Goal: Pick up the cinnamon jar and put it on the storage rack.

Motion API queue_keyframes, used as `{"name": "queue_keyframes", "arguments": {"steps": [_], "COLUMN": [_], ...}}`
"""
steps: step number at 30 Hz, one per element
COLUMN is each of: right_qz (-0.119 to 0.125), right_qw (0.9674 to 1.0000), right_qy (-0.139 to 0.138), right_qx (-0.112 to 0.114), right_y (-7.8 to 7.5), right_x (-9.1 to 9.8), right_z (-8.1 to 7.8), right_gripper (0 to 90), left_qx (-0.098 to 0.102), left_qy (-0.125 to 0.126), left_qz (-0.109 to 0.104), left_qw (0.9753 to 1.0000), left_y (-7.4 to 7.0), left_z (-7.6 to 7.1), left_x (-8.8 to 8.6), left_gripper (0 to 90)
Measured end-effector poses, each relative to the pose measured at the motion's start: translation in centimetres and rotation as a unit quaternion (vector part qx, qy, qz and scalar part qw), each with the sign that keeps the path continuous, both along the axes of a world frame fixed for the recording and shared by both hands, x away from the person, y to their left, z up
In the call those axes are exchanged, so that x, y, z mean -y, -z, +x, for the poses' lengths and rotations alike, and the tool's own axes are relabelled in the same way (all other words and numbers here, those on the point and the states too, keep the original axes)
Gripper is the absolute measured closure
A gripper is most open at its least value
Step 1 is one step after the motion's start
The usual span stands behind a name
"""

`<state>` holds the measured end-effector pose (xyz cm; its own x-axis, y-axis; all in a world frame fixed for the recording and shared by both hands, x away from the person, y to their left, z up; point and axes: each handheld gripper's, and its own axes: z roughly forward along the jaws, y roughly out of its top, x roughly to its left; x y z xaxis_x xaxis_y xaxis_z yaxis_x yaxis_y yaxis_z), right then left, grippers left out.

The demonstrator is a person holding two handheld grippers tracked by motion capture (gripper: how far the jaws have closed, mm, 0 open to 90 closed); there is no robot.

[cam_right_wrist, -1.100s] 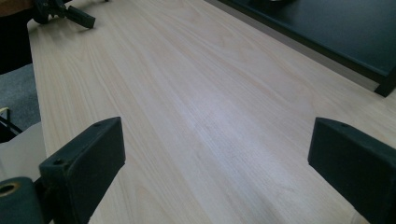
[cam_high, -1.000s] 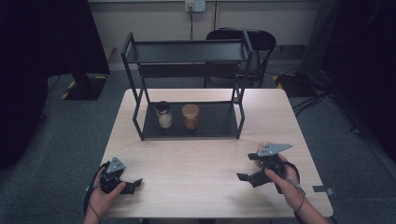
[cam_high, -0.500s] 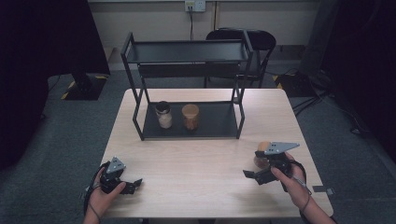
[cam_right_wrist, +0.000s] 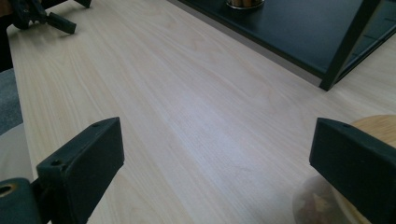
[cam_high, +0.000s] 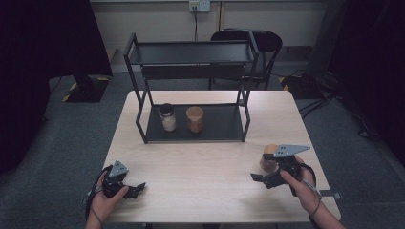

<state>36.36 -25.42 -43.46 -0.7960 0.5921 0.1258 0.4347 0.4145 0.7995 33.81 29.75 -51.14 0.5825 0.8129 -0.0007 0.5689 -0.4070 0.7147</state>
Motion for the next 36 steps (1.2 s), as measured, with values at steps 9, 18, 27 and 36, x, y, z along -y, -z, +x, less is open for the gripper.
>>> {"name": "queue_keyframes", "arguments": {"steps": [9, 18, 27, 36], "right_qz": [-0.004, -0.025, -0.037, -0.045], "right_qw": [0.9998, 0.9983, 0.9963, 0.995], "right_qy": [0.018, 0.046, 0.072, 0.08], "right_qx": [0.009, 0.025, 0.03, 0.039], "right_y": [-0.6, -0.7, -0.2, 0.0], "right_x": [1.0, 1.8, 2.7, 3.2], "right_z": [0.2, 0.6, 1.1, 1.3], "right_gripper": [1.8, 1.8, 1.6, 1.6], "left_qx": [0.0, 0.0, 0.0, 0.0], "left_qy": [0.0, 0.002, 0.004, 0.003], "left_qz": [0.0, 0.001, 0.0, 0.0], "left_qw": [1.0, 1.0, 1.0, 1.0], "left_y": [0.0, 0.0, 0.0, 0.0], "left_z": [0.0, 0.0, -0.1, -0.1], "left_x": [0.0, 0.0, 0.0, 0.0], "left_gripper": [0.2, 0.2, 0.2, 0.2]}}
